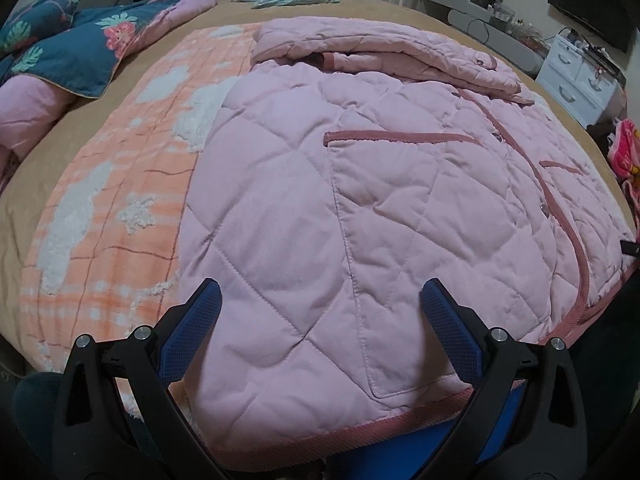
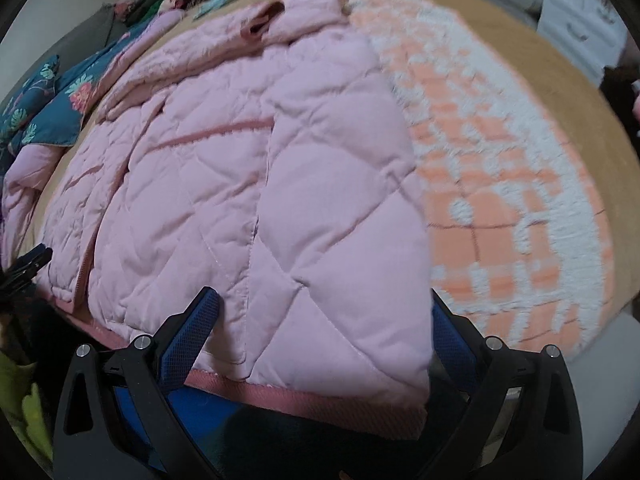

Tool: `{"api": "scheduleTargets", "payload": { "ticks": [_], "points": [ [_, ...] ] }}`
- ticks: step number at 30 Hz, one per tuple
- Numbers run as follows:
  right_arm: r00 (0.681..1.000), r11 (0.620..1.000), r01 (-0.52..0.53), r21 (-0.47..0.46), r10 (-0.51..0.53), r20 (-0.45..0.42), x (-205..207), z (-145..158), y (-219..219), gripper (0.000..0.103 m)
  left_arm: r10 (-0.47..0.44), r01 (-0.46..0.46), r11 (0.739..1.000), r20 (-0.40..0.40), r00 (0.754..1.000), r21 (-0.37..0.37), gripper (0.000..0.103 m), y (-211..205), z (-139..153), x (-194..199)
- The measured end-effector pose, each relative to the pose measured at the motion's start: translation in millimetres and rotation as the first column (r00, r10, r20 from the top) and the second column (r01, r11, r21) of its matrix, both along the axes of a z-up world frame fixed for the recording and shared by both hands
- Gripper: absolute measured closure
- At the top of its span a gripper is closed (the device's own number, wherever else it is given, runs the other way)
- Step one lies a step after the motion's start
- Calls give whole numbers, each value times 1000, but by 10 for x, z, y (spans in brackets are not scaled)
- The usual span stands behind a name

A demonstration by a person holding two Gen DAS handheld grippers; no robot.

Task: Fold large clothes
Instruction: 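Move both tools to the mauve hem and grasp its two ends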

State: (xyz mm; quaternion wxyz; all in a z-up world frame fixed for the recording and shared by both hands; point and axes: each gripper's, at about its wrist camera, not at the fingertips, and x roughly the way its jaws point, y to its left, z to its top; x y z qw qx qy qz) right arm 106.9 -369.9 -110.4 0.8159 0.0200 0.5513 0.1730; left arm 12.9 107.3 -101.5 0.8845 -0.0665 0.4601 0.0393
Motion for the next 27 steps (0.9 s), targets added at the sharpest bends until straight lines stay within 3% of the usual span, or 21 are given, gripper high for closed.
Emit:
{"api": "scheduleTargets", "payload": {
  "ticks": [4,7,9,13,16,21,24,25,27],
  "points": [
    [999,999,-44,28,45,-31,13,-24,17,4,11,-11,1000,7,1000,-8,9,51,41,-45],
    [997,997,-74,22,73,7,-41,13,65,8,28,-28,999,11,1000,-19,9,104,55,-80],
    [995,996,-85,22,83,52,-95,49,72,20,40,-40,999,-2,999,-31,9,147,41,-81],
    [994,997,-41,65,34,107,-170,116,-51,57,47,-49,997,-36,998,-53,9,181,-56,-55],
    [990,991,-30,128,13,138,-211,193,-137,69,50,-54,995,-44,998,-83,9,203,-122,-49],
    [991,987,-54,149,34,130,-139,233,-118,67,76,-82,991,-53,996,-109,9,283,-95,-80],
    [990,987,-120,104,111,83,-74,168,-45,46,83,-90,990,-66,994,-112,9,298,-119,-114],
    [987,984,-157,89,153,47,-65,118,13,33,77,-85,989,-72,994,-117,9,287,-136,-118],
    [980,979,-201,41,201,15,-75,51,112,29,77,-86,988,-70,995,-126,9,286,-165,-133]
  ]
}}
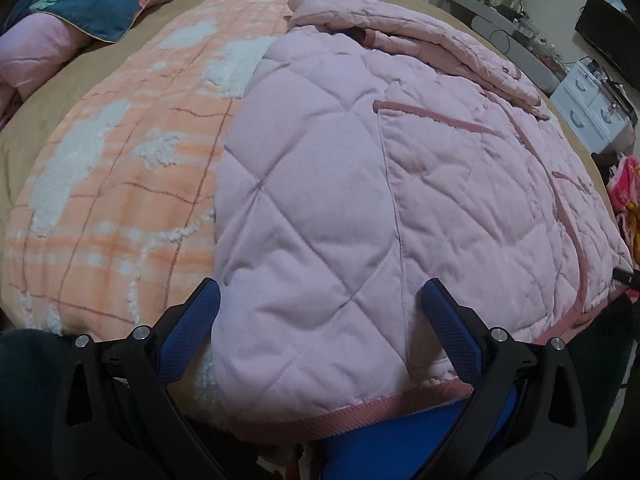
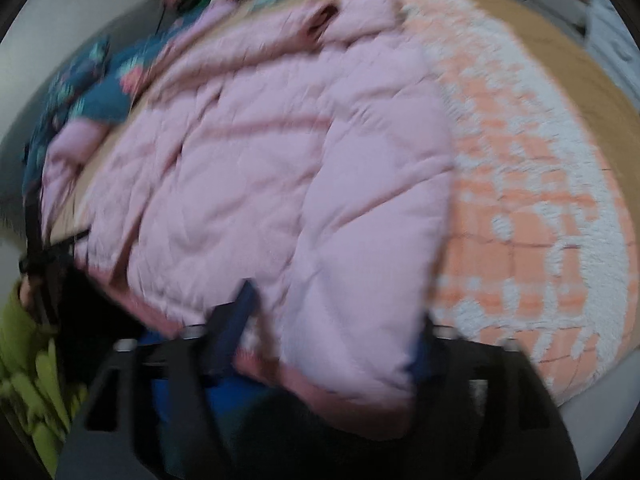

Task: Fold large clothes
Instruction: 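Move both tools to the mauve hem and grasp its two ends, then lift the hem with both tools and carry it toward the collar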

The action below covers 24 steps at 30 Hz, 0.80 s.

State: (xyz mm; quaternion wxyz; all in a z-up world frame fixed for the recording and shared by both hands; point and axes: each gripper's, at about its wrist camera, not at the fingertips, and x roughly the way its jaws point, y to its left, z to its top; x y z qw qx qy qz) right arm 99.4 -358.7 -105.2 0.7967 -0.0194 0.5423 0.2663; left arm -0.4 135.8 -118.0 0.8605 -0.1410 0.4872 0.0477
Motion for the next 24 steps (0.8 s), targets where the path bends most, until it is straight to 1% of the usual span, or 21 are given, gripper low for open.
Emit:
{"api": "scheduleTargets", "payload": {
  "ticks": [1,3,4,5,6,7,8,9,10,11,12,13,14,15,17,19,24],
  "points": [
    [1000,999,-20,-27,19,-5,-9,-39,63,26,7,-7,1000,5,1000,-15,9,9,1,-1],
    [999,996,-38,-75,39,13,-37,-57,141,28,17,-17,999,17,1000,-41,9,0,7,3],
    [999,997,-39,-71,42,31,-56,-25,146,32,9,-8,999,22,1000,-34,9,-37,10,6],
    [998,998,-36,-59,39,49,-66,1,132,40,-4,5,1000,33,999,-27,9,-78,17,-3],
    [997,999,-29,-41,32,71,-91,31,112,45,-15,16,1000,42,999,-25,10,-108,31,-13],
    [995,1000,-14,-15,15,97,-118,72,68,56,-27,28,999,53,998,-23,19,-138,46,-22],
    [994,1000,-2,0,2,114,-130,95,35,67,-40,40,999,69,997,-5,33,-182,80,-39],
    [991,1000,14,17,-17,132,-143,121,-7,72,-58,55,998,90,994,27,39,-238,129,-63],
    [988,998,41,39,-47,146,-152,137,-61,77,-88,82,995,110,990,58,50,-310,182,-87],
    [986,996,61,62,-70,149,-155,149,-102,79,-110,100,992,120,987,81,59,-363,214,-97],
    [985,994,72,77,-83,154,-171,155,-120,80,-134,121,987,128,983,104,62,-420,245,-106],
    [981,992,81,93,-95,168,-186,186,-128,80,-146,131,985,133,980,110,71,-445,262,-104],
    [979,992,82,100,-99,179,-188,215,-120,81,-151,135,984,148,977,113,85,-456,288,-111],
    [977,991,83,107,-102,189,-195,246,-107,82,-149,133,985,160,976,107,90,-440,309,-106],
    [968,986,84,147,-115,221,-182,375,-115,83,-140,129,989,193,971,67,93,-367,374,-85],
    [960,978,85,193,-132,245,-138,511,-130,84,-149,138,988,204,968,69,94,-351,423,-55],
    [941,942,97,320,-192,279,6,840,-173,84,-162,147,986,272,948,74,95,-328,665,58]
  ]
}}
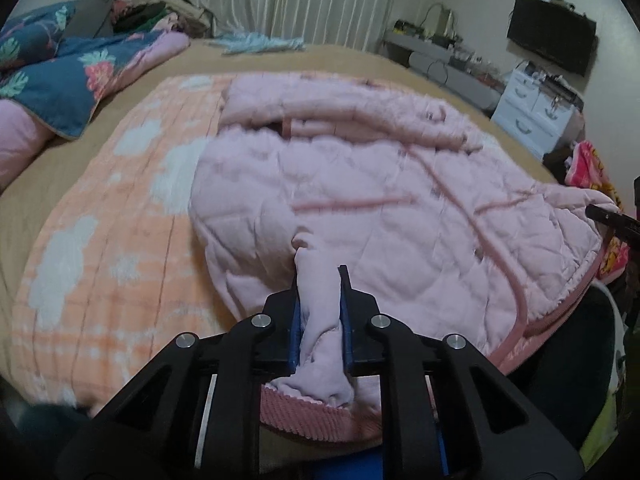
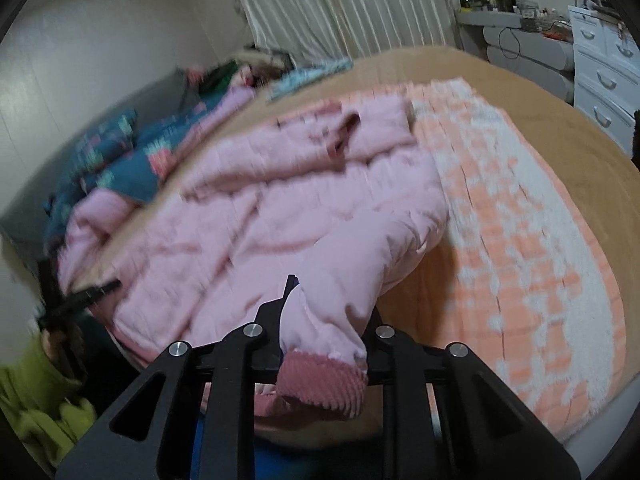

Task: Fold large clothes
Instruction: 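Lift the hem with both tools and carry it toward the collar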

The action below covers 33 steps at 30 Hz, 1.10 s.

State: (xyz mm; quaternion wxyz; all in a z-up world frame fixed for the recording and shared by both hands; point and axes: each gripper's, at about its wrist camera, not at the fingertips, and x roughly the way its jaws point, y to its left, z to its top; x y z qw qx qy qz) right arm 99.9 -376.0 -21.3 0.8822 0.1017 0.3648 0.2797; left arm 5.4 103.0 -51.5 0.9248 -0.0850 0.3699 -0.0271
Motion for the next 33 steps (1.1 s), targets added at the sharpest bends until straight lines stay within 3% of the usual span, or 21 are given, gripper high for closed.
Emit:
{"api": "scheduleTargets", "payload": {
  "ticks": [5,15,33],
  "points": [
    [999,998,12,63,-14,31,185,233,32,84,9,-8,1000,61,998,-21,95,84,253,145],
    [996,997,33,73,-38,81,489,590,147,84,41,-33,997,119,992,-70,95,264,542,401],
    [990,985,117,126,-126,65,1046,966,150,85,78,-54,991,198,977,-122,95,518,1043,932]
  ]
}}
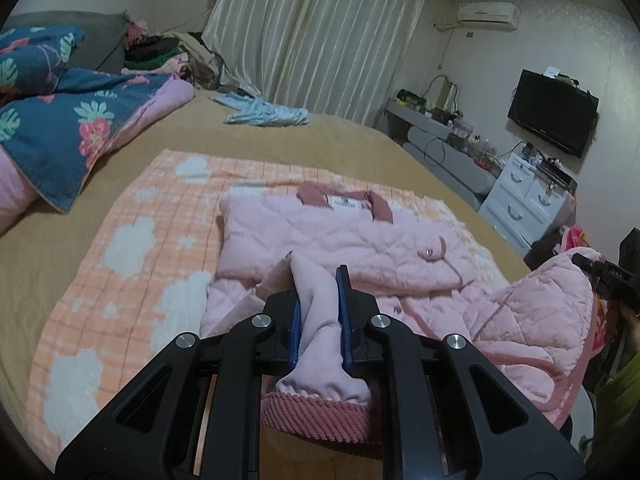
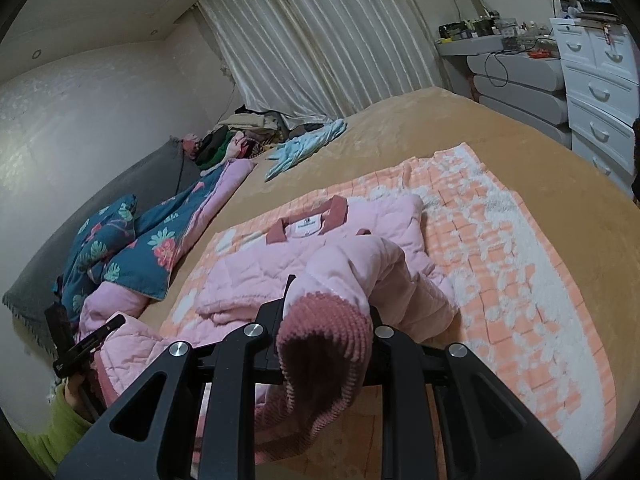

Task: Fold large clothes
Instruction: 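Lift the hem with both tools and carry it toward the collar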

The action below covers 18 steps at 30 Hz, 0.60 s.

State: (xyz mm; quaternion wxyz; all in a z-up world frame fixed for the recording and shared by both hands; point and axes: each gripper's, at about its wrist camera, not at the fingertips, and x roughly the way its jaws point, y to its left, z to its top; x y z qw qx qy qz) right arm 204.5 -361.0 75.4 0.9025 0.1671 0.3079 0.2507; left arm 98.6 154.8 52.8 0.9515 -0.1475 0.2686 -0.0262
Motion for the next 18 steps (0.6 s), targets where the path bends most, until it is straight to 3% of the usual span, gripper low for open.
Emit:
{"api": "scheduleTargets", "payload": {
  "ticks": [10,18],
  "points": [
    [999,999,39,4,-39,11,319,222,60,85,23,-24,1000,43,999,13,95,78,327,257],
    [998,998,61,-1,-61,2,615,362,109,85,64,-65,998,41,997,16,94,211,416,474]
  ]
}}
